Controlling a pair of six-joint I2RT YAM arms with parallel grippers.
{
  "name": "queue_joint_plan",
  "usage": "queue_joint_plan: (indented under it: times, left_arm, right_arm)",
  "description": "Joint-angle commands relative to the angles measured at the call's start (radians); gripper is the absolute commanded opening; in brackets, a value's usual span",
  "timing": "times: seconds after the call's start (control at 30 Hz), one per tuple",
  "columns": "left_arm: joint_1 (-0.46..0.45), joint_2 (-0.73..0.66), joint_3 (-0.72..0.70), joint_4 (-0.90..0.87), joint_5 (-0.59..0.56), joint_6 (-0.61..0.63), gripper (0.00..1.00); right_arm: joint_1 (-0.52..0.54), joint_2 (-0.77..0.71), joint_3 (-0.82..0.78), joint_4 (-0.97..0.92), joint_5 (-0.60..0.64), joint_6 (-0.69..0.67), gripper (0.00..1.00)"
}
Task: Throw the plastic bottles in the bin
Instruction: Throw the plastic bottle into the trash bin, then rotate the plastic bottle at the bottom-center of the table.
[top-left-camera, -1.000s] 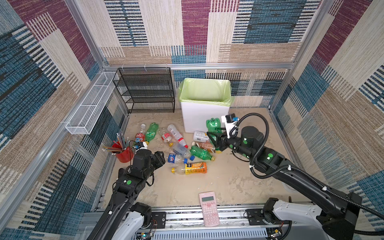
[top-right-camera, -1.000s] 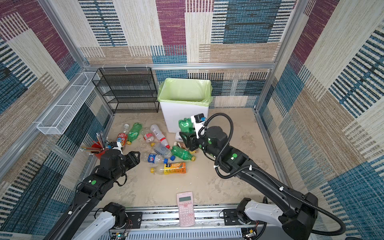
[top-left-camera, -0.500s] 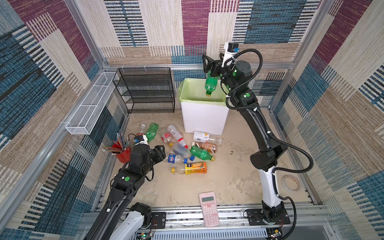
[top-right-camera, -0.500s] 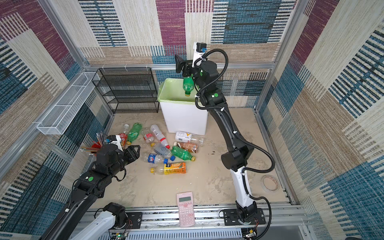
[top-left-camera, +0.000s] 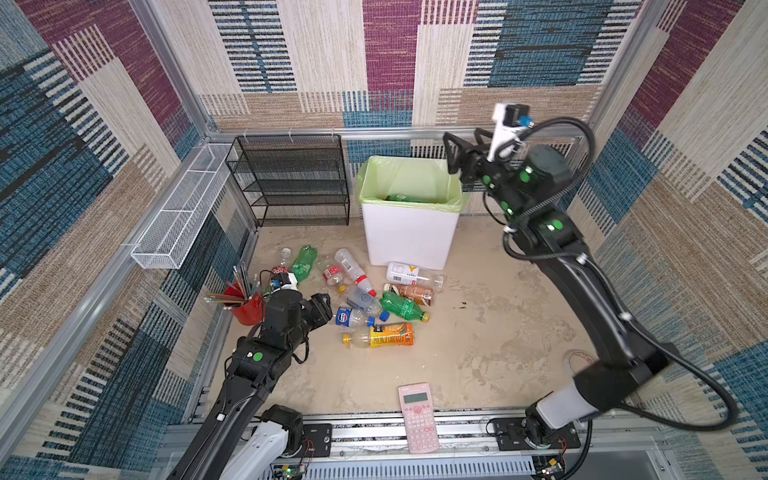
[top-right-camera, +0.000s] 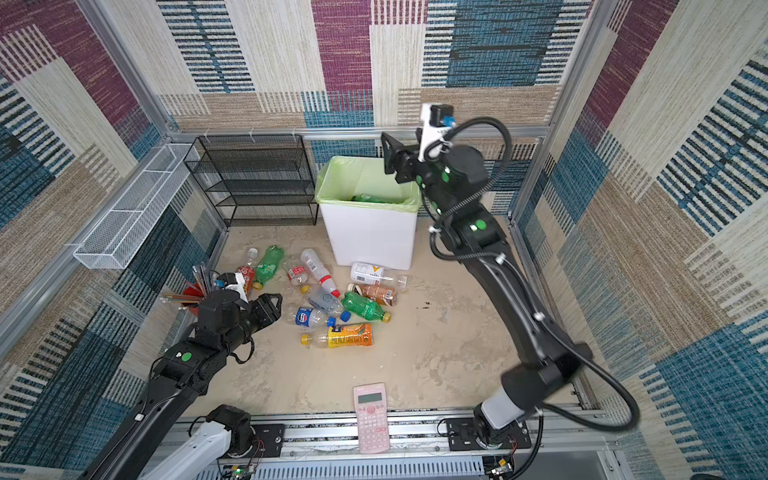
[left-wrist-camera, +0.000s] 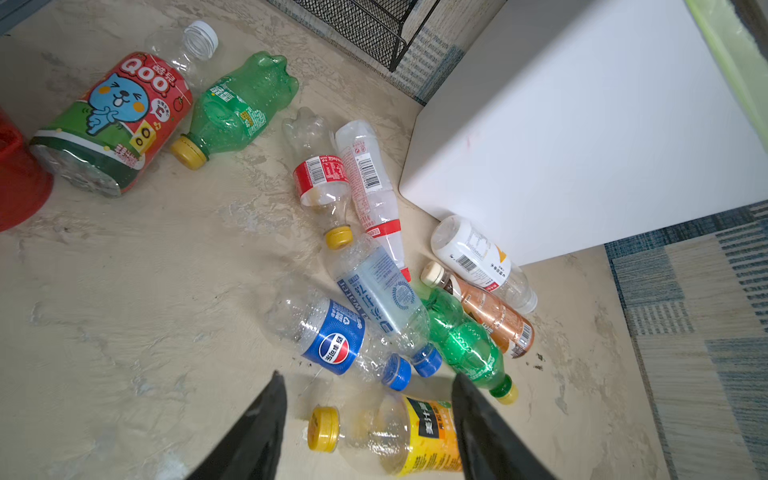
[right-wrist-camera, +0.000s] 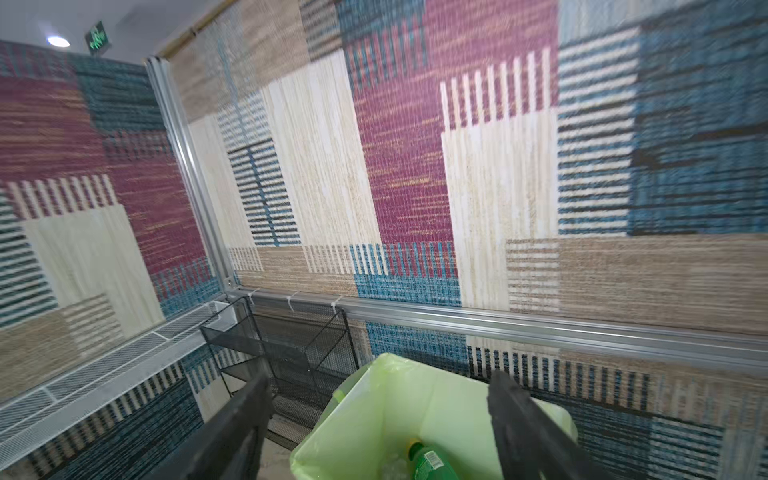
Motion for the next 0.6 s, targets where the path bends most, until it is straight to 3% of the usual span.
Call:
queue_joint_plan:
  times: [0.0, 0.17, 0.33, 0.57]
  left_arm:
    - [0.0, 0.002, -0.022, 0.029, 0.012, -0.012, 0.64]
    - [0.0, 0.022, -0.042, 0.021, 0.025, -0.013, 0.64]
    - [0.001, 0.109, -0.039, 0.026, 0.076, -0.039, 0.63]
    - [0.001, 0.265, 0.031, -0.032, 0.143, -0.228, 0.56]
  right_arm:
    - [0.003, -0.149, -0.272, -0.02, 0.004, 0.074, 0.79]
    - [0.014, -0.373, -0.729, -0.11, -0.01, 0.204, 0.76]
    - [0.021, -0.483, -1.081, -0.121, -0.063, 0.338, 0.75]
    - [0.022, -0.516, -1.312, -0.097, -0.099, 0.449, 0.76]
